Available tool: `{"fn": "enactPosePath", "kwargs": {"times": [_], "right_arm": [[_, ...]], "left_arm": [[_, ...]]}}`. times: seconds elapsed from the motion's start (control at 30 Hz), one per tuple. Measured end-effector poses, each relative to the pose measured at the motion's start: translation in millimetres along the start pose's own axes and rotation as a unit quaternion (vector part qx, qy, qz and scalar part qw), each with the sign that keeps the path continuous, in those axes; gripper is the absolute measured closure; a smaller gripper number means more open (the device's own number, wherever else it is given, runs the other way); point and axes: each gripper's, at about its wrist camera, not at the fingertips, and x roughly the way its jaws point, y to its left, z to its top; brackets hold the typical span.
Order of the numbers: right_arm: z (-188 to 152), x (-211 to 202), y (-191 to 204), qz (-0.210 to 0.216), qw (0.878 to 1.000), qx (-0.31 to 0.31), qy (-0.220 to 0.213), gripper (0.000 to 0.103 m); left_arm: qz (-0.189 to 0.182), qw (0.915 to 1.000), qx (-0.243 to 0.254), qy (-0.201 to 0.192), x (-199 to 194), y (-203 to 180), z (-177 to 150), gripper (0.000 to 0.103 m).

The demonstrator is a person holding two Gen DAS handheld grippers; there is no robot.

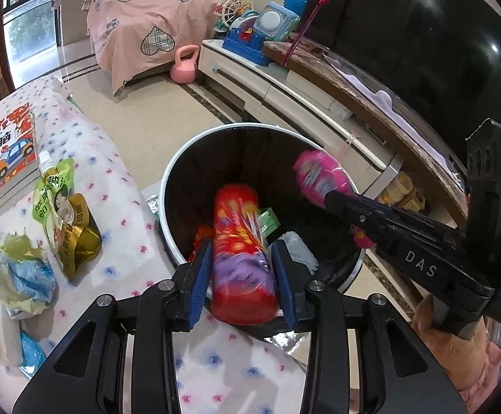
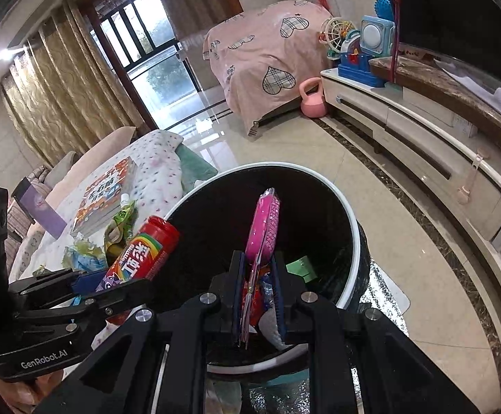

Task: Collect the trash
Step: 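Carry the hairbrush and Skittles tube over the bin and release both, then move both tools back toward the table items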

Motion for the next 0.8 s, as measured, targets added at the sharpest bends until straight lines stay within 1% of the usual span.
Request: {"fn": "enactPosePath", "kwargs": {"times": [0.03,0.07,0.1,0.13,0.17,0.27,0.3,0.37,0.4,0.53,0.67,0.8], "right_arm": [[1.2,0.3,-1.5,0.001,1.000,0.003,0.000,0.083],[1.8,0.3,-2.2,0.001,1.000,0.006,0.000,0.078],[2.2,-0.5,-3.6,0.001,1.000,0.009,-0.002,0.072],[2.6,-1.2,-4.9,0.001,1.000,0.012,-0.004,0.059],[2.5,-3.8,-6.0,0.002,1.000,0.016,-0.009,0.054],[1.5,-11.5,-6.7,0.005,0.999,0.024,-0.021,0.053],[0.7,-14.0,-6.2,0.007,0.999,0.026,-0.024,0.051],[-3.3,-19.9,-2.8,0.016,0.999,0.030,-0.030,0.036],[-6.2,-23.0,-0.5,0.019,0.999,0.030,-0.034,0.034],[-19.2,-32.1,13.6,0.031,0.998,0.031,-0.043,0.012],[-37.2,-39.4,34.1,0.047,0.997,0.030,-0.046,0.006],[-56.4,-41.4,59.1,0.065,0.997,0.025,-0.038,0.005]], "left_arm": [[0.001,1.0000,-0.003,-0.004,-1.8,0.7,-0.8,0.054],[0.001,1.0000,-0.004,-0.008,-4.1,1.2,-1.7,0.052],[0.001,0.9999,-0.006,-0.011,-6.6,2.1,-2.7,0.052],[0.000,0.9999,-0.008,-0.013,-9.7,3.2,-4.1,0.052],[0.000,0.9998,-0.010,-0.016,-12.8,4.5,-5.5,0.051],[0.000,0.9994,-0.022,-0.028,-25.2,10.7,-13.0,0.047],[-0.001,0.9991,-0.027,-0.032,-30.0,13.5,-16.7,0.045],[-0.001,0.9986,-0.034,-0.040,-38.7,19.0,-25.2,0.042],[0.002,0.9983,-0.039,-0.043,-44.4,22.7,-32.2,0.039],[0.006,0.9967,-0.062,-0.051,-62.3,39.0,-57.7,0.039],[0.019,0.9952,-0.081,-0.052,-77.6,57.3,-84.0,0.039],[0.025,0.9920,-0.112,-0.052,-91.6,82.3,-110.0,0.039]]}}
